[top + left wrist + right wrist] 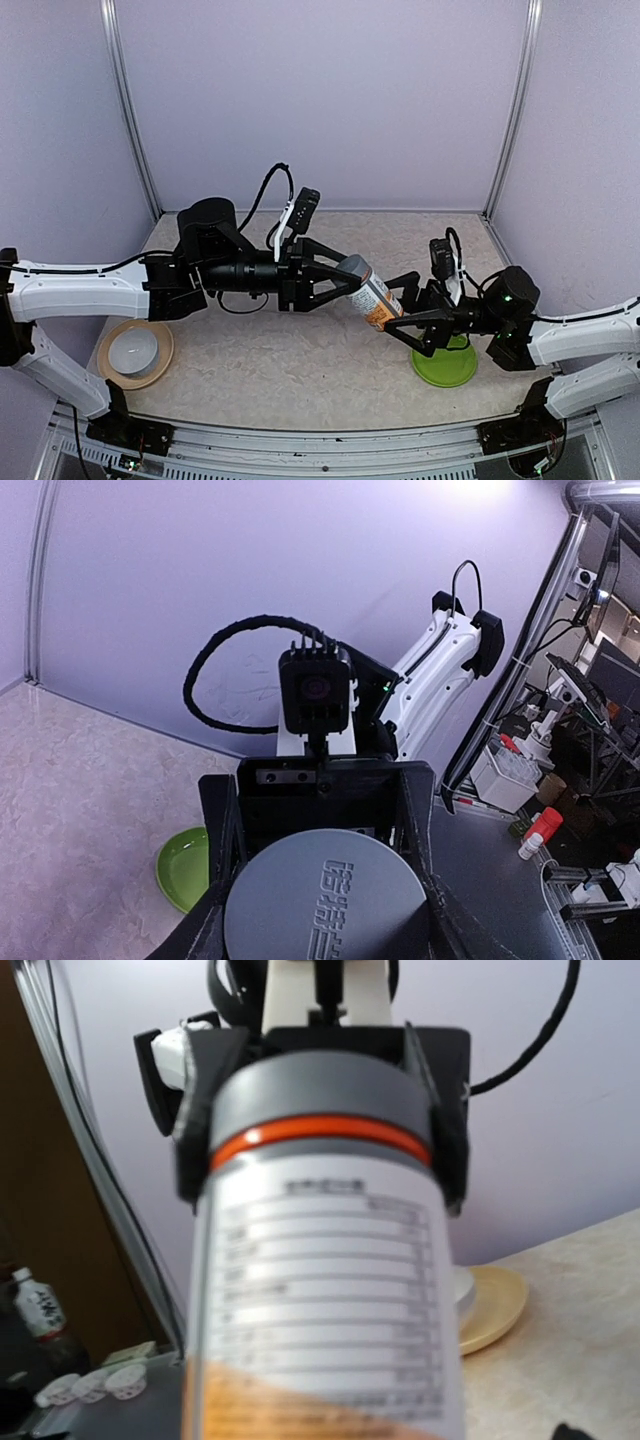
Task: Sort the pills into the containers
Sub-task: Hold the pill bottle, then move the pill container to the center of the board.
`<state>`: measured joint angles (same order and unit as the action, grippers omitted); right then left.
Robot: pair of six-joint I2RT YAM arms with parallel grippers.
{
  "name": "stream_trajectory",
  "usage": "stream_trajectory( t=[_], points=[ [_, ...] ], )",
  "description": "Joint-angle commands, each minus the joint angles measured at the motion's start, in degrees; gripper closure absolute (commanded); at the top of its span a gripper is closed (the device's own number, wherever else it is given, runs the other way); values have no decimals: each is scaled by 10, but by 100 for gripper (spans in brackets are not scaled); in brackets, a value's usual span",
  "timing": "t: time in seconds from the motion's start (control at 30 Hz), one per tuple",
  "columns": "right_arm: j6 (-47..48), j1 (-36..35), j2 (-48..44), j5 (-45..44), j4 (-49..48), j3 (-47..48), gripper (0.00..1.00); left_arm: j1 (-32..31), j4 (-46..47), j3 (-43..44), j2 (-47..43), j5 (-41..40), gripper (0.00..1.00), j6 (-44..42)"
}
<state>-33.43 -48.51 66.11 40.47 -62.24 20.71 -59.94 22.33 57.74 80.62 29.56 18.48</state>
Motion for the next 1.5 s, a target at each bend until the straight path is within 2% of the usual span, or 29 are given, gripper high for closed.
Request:
stream_trajectory(
  t=[0.0, 0.17, 0.47, 0.63, 0.83, 1.2, 1.47],
  points=[
    [-46, 4, 35, 28, -84, 2, 0, -13, 51, 17, 13, -5, 74, 7],
    [-62, -5, 66, 33, -113, 15, 1, -22, 55, 24, 31, -14, 73, 4],
    [-68, -13, 88, 37, -127, 19, 17, -30, 48, 27, 42, -37, 73, -7],
    [-61, -14, 90, 41, -118, 23, 35, -30, 40, 27, 43, -44, 73, -12],
    [-58, -14, 96, 41, -117, 19, 45, -31, 26, 26, 40, -48, 74, -18],
    [-39, -14, 93, 39, -101, 20, 78, -30, 6, 26, 39, -66, 73, -11],
    [49, -14, 55, -34, 10, 20, 88, -30, -20, 27, 48, -143, 73, 77]
  ],
)
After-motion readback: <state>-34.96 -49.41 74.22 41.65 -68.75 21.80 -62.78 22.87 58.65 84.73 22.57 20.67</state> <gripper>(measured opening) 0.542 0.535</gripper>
